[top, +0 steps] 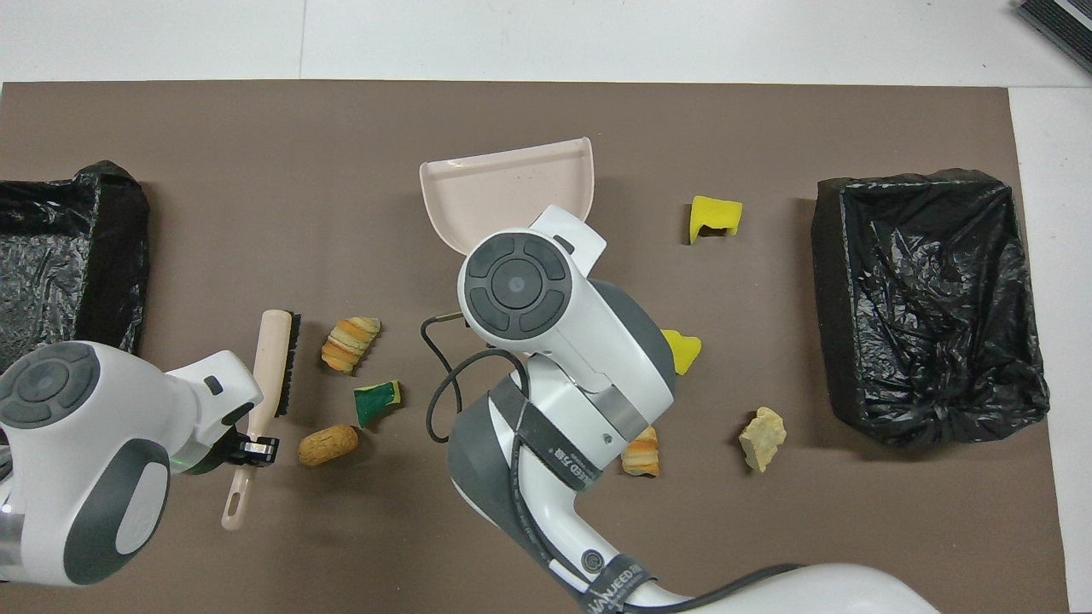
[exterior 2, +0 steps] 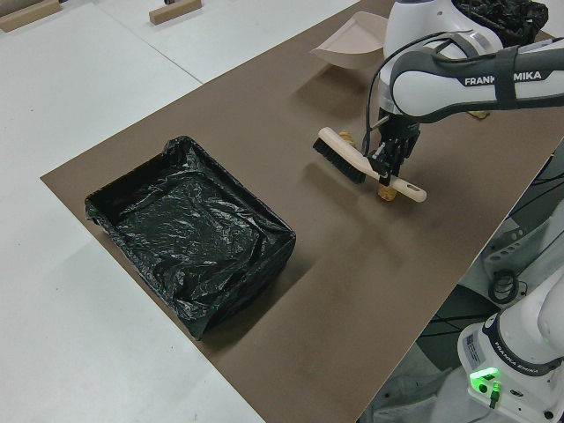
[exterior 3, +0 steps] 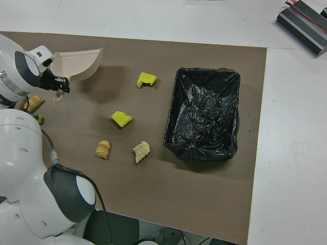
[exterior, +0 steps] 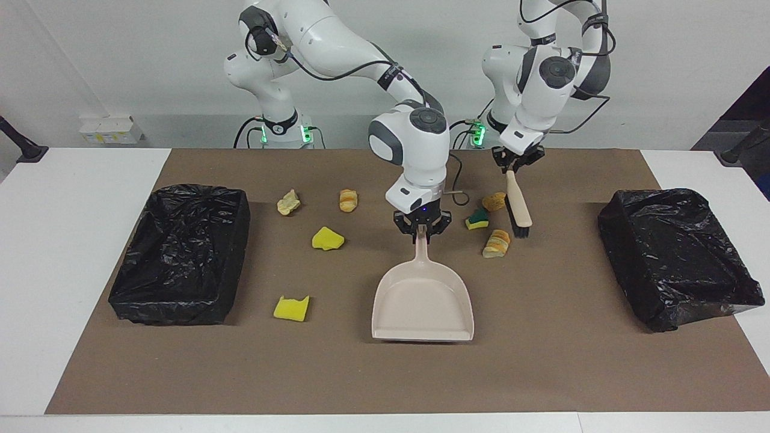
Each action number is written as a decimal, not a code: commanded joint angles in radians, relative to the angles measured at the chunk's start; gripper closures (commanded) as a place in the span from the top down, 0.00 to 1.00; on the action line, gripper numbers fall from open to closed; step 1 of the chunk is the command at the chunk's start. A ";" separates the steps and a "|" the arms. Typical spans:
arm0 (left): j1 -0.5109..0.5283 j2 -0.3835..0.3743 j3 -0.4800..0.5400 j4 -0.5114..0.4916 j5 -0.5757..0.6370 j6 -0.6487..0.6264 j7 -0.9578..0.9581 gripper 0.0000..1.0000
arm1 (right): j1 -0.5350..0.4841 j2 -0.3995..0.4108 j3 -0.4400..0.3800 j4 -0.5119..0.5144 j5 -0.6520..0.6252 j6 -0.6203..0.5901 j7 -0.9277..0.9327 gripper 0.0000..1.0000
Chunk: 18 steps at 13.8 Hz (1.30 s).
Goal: Sweep and dump trash in bin
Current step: 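Grasp the brush with the left gripper while the right gripper lifts the dustpan, then lower the dustpan beside the crumbs while the left gripper sweeps toward it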
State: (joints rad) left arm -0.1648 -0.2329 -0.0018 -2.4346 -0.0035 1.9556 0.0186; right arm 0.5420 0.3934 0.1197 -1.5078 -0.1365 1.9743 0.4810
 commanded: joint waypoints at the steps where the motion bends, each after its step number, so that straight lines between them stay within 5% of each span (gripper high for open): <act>1: 0.016 0.076 -0.009 0.080 0.013 -0.055 0.078 0.00 | -0.048 -0.050 0.008 -0.046 0.021 -0.044 -0.242 0.00; 12: -0.096 0.083 -0.014 0.081 0.013 -0.124 0.478 0.00 | -0.103 -0.120 0.006 -0.161 0.017 -0.071 -1.077 0.00; 18: -0.056 0.055 -0.003 0.158 0.008 -0.193 0.189 0.00 | -0.148 -0.122 0.005 -0.184 -0.002 -0.048 -1.399 0.00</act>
State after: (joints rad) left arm -0.2342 -0.1561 -0.0040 -2.2955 -0.0035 1.8039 0.3272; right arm 0.4193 0.3062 0.1189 -1.6404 -0.1377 1.8956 -0.8204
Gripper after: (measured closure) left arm 0.736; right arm 0.683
